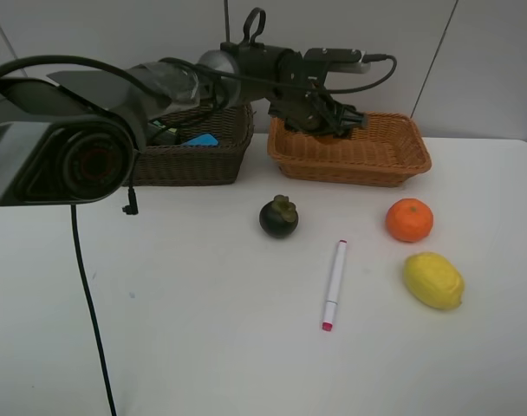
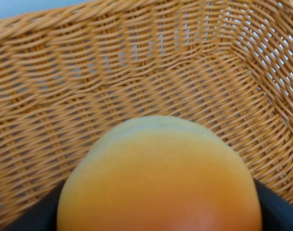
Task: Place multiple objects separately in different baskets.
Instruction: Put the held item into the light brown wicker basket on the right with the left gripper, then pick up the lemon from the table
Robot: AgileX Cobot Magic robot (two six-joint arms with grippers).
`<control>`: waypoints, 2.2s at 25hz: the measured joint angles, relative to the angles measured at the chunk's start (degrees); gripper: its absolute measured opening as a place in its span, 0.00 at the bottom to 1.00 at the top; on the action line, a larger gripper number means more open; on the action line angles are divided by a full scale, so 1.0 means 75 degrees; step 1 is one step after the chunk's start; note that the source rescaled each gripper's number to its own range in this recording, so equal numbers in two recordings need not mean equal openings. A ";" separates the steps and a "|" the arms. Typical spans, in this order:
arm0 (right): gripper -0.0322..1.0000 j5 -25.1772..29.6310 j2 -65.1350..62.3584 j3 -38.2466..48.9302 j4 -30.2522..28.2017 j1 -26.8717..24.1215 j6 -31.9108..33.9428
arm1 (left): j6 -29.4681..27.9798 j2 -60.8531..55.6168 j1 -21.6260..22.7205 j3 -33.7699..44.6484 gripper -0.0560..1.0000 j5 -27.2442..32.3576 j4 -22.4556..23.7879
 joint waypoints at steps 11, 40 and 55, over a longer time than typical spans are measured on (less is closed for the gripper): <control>1.00 0.0000 0.0000 0.0000 0.0000 0.0000 0.0000 | -0.0073 -0.0008 0.0128 0.0000 0.84 -0.0010 -0.0041; 1.00 0.0000 0.0000 0.0000 0.0000 0.0000 0.0000 | -0.0425 -0.4831 0.2389 0.5524 0.84 0.5882 -0.0603; 1.00 0.0000 0.0000 0.0000 0.0000 0.0000 0.0000 | -0.0732 -1.1627 0.4308 1.1216 0.84 0.5882 -0.0061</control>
